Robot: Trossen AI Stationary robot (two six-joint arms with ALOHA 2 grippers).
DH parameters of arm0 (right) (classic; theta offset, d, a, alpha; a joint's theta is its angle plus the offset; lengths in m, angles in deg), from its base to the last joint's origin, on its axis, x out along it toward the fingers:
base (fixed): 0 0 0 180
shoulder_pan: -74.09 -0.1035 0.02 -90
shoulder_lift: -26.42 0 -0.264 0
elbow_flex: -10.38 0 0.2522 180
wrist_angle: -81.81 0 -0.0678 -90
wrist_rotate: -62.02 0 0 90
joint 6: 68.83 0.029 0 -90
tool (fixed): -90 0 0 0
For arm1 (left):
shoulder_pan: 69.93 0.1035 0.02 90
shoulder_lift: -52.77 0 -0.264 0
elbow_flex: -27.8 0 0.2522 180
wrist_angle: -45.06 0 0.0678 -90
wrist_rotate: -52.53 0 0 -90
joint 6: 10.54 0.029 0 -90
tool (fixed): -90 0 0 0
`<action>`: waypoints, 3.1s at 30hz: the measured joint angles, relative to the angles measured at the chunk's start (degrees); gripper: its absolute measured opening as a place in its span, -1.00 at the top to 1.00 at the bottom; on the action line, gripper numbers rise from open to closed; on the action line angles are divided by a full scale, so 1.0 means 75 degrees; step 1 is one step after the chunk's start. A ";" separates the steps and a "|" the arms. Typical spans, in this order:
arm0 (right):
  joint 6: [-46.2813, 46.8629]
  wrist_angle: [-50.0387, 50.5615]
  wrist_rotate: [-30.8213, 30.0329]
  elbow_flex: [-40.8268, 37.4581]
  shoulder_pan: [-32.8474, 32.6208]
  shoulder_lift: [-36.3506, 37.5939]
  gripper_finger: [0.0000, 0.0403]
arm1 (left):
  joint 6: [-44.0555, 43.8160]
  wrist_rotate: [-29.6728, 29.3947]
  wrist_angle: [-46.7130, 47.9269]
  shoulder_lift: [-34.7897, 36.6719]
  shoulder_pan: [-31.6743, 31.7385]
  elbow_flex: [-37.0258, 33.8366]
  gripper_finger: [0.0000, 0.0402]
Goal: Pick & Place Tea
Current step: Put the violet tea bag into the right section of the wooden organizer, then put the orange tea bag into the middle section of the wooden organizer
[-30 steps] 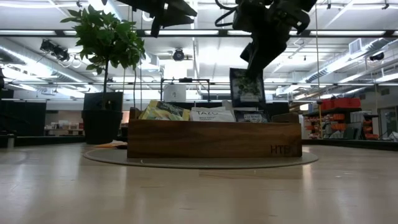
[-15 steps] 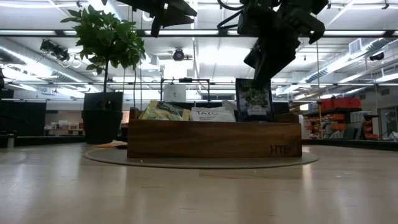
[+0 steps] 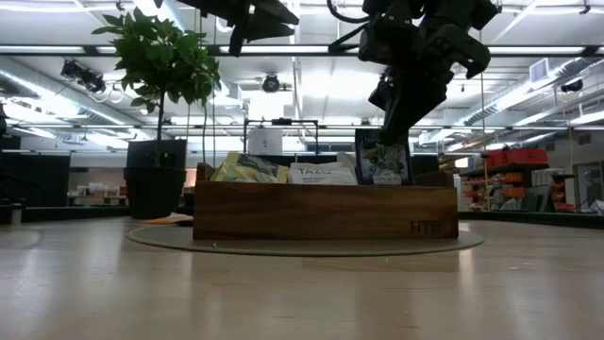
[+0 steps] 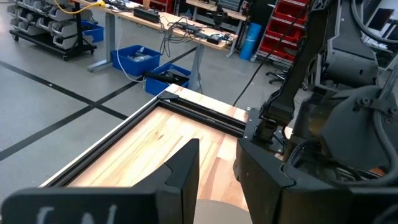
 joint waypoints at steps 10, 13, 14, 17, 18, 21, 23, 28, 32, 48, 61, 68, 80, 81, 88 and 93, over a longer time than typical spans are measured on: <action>-0.0026 0.0011 0.0046 -0.0006 -0.0140 -0.0195 0.96 | 0.0000 0.0000 0.0001 0.0000 0.0000 0.0000 0.44; -0.0026 0.0074 0.0046 -0.0006 -0.0140 -0.0195 0.84 | 0.0000 0.0000 0.0001 0.0000 0.0000 0.0000 0.44; -0.0027 0.0141 0.0008 -0.0006 -0.0140 -0.0195 0.79 | 0.0000 0.0000 0.0001 0.0000 0.0000 0.0000 0.44; -0.0093 0.0219 -0.0164 -0.0006 -0.0140 -0.0195 0.64 | 0.0000 0.0000 0.0000 0.0000 0.0000 0.0000 0.44; -0.0094 0.0219 -0.0211 -0.0006 -0.0140 -0.0195 0.60 | -0.0001 0.0000 0.0001 0.0000 0.0000 0.0000 0.44; -0.0105 0.0219 -0.0269 -0.0006 -0.0137 -0.0195 0.47 | -0.0003 0.0000 0.0001 0.0000 0.0000 0.0000 0.44; -0.0105 0.0216 -0.0271 -0.0006 -0.0137 -0.0195 0.40 | -0.0003 0.0000 -0.0002 0.0001 0.0000 0.0000 0.44; -0.0029 0.0219 -0.0273 -0.0006 -0.0128 -0.0192 0.29 | -0.0003 0.0000 0.0001 0.0000 0.0000 0.0000 0.44; -0.0026 0.0332 -0.0331 0.0033 -0.0119 -0.0165 0.24 | -0.0003 0.0000 0.0002 0.0000 0.0000 0.0000 0.44; -0.0509 0.2369 -0.1081 0.2015 0.0677 0.0422 0.22 | -0.0015 0.0890 0.1140 0.0047 0.0003 0.0003 0.44; -0.0622 0.2876 -0.0474 0.2352 0.1707 0.0557 0.22 | 0.0893 0.2183 0.5155 0.0070 0.0000 0.0003 0.44; -0.0734 0.2574 -0.0135 0.2352 0.1819 0.0557 0.22 | 0.3421 0.2165 0.6682 -0.0784 -0.0137 0.0002 0.44; -0.0632 0.2631 -0.0040 0.2355 0.1819 0.0557 0.22 | 0.5560 0.1074 0.7103 -0.2920 0.0763 0.0000 0.44; -0.0630 0.2637 -0.0040 0.2355 0.1819 0.0557 0.22 | 0.5719 0.1089 0.7103 -0.2935 0.0896 0.0000 0.44; -0.0629 0.2644 0.0159 0.2355 0.1819 0.0557 0.22 | 0.6455 0.1103 0.7080 -0.2841 0.1791 0.0001 0.39; -0.0629 0.2626 0.0154 0.2358 0.1819 0.0554 0.22 | 0.7579 0.1183 0.6970 -0.2844 0.2031 0.0000 0.11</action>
